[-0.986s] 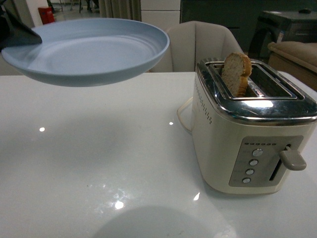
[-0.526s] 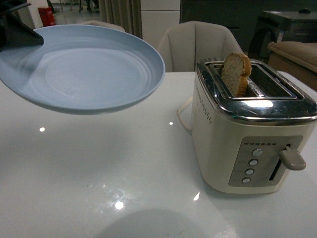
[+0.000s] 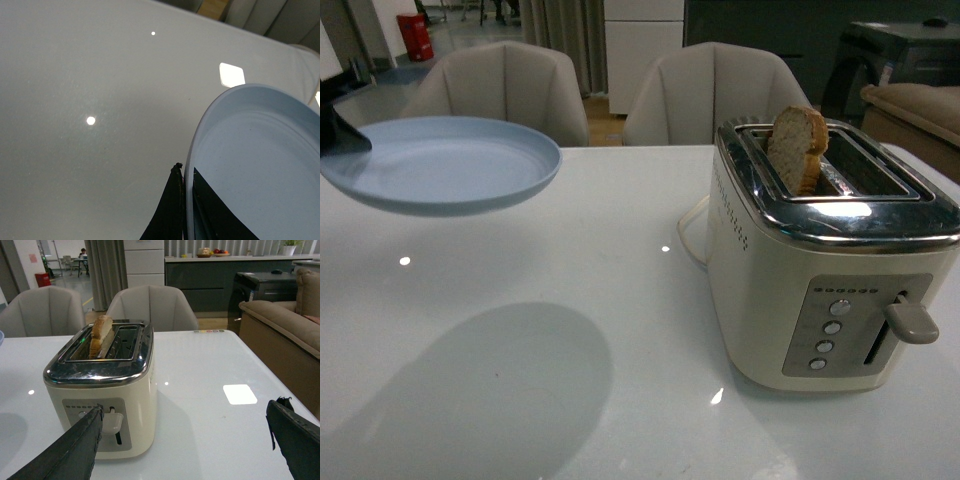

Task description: Left arm holds plate, right arm toasts bread

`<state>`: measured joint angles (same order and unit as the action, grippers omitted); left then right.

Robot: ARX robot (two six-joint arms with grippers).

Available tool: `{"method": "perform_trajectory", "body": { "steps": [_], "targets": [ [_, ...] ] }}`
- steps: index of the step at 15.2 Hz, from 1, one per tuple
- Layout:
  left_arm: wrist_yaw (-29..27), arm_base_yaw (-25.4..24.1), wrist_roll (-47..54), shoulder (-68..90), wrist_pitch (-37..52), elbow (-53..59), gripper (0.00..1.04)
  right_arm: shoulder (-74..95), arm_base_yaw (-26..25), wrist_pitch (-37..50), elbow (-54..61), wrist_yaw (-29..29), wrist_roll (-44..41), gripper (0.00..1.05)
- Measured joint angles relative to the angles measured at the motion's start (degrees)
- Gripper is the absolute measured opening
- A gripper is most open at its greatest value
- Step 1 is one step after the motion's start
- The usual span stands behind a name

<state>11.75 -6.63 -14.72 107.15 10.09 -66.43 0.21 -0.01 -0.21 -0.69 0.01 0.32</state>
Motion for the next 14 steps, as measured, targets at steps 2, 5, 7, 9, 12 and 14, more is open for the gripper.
{"method": "perform_trajectory", "body": {
  "steps": [2,5,7,9,12,14],
  "targets": [
    [-1.53,-1.07,-0.26,4.39,0.22,0.02,0.03,0.00,0.00,0.00,0.00,0.00,0.00,0.98],
    [-2.82,-2.36,-0.57,7.98,1.81,0.48,0.03,0.00,0.00,0.00,0.00,0.00,0.00,0.98],
    [-3.54,-3.41,-1.16,9.49,2.12,0.70,0.03,0.00,0.00,0.00,0.00,0.00,0.00,0.98],
    [-4.33,-4.44,-1.42,11.08,1.99,0.70,0.03,0.00,0.00,0.00,0.00,0.00,0.00,0.98],
    [-5.38,-5.27,-1.44,13.05,1.77,0.37,0.03,0.00,0.00,0.00,0.00,0.00,0.00,0.98],
    [-6.56,-5.31,-1.42,13.90,2.47,-0.17,0.03,0.00,0.00,0.00,0.00,0.00,0.00,0.98]
  ]
}}
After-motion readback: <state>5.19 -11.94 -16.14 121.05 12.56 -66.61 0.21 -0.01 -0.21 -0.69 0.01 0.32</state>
